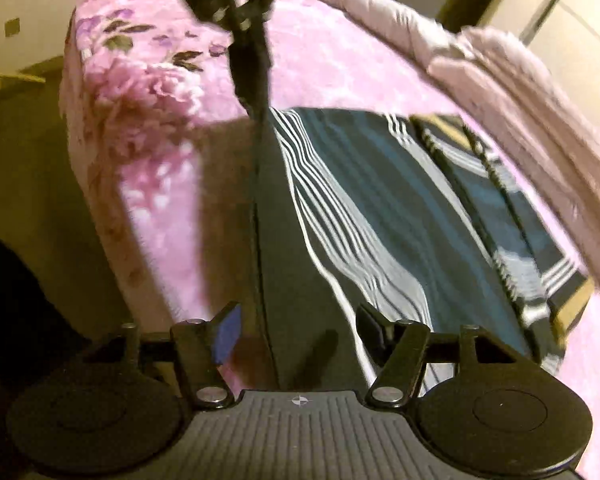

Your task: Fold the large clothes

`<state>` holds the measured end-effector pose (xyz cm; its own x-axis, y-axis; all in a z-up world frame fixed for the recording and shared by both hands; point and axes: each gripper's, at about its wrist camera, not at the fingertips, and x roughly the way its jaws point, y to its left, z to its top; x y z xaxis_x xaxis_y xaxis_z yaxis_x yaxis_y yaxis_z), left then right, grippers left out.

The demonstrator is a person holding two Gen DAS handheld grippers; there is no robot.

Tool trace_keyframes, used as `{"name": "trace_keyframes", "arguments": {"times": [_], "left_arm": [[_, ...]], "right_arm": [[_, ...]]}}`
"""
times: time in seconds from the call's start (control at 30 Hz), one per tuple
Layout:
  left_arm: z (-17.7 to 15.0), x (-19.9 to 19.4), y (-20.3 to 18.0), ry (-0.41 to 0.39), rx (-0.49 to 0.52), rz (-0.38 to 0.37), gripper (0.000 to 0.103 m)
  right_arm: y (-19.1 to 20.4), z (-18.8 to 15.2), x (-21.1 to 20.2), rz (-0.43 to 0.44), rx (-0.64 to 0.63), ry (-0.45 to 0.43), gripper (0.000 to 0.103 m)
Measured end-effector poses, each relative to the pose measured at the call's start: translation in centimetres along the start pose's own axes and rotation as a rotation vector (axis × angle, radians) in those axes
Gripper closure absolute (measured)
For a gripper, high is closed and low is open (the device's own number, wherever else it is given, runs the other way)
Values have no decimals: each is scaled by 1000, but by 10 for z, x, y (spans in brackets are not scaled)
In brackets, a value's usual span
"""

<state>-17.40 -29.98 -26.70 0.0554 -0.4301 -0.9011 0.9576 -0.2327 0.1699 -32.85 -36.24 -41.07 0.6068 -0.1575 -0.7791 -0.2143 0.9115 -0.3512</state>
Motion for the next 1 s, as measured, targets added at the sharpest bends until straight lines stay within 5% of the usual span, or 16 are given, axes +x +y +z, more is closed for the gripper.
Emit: {"name": "trace_keyframes", "arguments": {"times": [0.1, 0.17, 0.3, 0.5, 0.77, 1.0], "left_arm": [[6, -5, 11, -9, -54, -21, 101], [8, -9, 14, -15, -60, -20, 101], [5, -14, 15, -16, -52, -16, 101], [2, -14, 13, 1, -16, -13, 101], [25, -53, 38, -29, -42, 34, 101], [83, -92, 120, -127, -79, 84, 101]], "right_arm": [[-1, -14, 6, -42, -35, 42, 47], [-7, -29, 0, -84, -41, 79, 65], [-31, -69, -21, -176, -24, 178, 77], [-59, -102, -42, -152, -54, 284, 103], [-121, -39, -90, -63, -8, 303, 103], [-210, 31, -116, -61, -79, 329, 103]]}}
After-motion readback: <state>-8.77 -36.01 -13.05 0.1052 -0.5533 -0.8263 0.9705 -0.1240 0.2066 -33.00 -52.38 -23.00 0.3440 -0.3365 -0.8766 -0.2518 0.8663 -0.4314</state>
